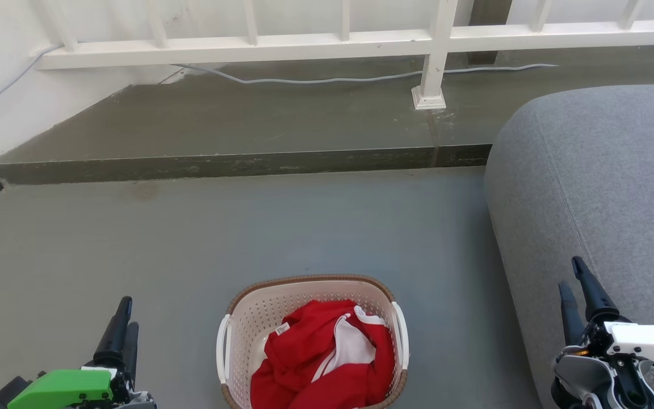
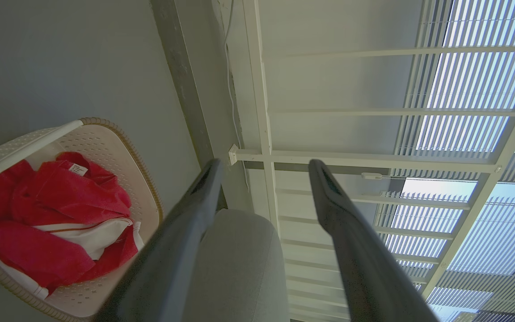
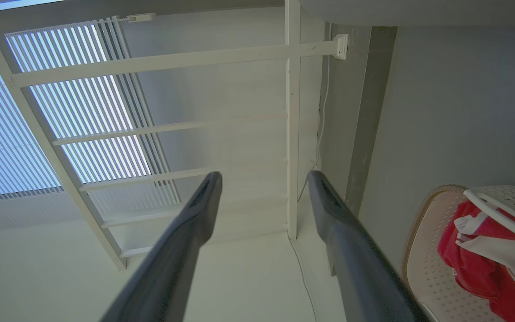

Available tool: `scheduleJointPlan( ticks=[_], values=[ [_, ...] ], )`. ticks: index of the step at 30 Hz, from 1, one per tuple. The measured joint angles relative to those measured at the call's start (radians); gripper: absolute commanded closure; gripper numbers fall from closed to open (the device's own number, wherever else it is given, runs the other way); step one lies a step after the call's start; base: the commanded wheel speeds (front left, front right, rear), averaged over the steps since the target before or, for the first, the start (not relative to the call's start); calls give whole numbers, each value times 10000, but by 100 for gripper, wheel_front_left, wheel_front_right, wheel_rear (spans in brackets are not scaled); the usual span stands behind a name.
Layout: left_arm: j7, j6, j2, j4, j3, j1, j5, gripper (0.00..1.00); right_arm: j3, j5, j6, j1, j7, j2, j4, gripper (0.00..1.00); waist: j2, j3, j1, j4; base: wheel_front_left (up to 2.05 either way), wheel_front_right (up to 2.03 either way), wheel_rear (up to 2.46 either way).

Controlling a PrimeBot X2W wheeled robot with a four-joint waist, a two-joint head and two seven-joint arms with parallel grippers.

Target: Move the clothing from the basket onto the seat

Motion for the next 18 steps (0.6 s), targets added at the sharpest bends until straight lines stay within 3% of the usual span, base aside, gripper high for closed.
scheduleJointPlan(
  ticks=[18],
  values=[
    [-548, 2, 6, -581, -293, 11, 1319, 0, 385, -1348, -8, -1, -573, -25, -313, 0, 0, -3, 0, -23, 0, 0, 0]
  ],
)
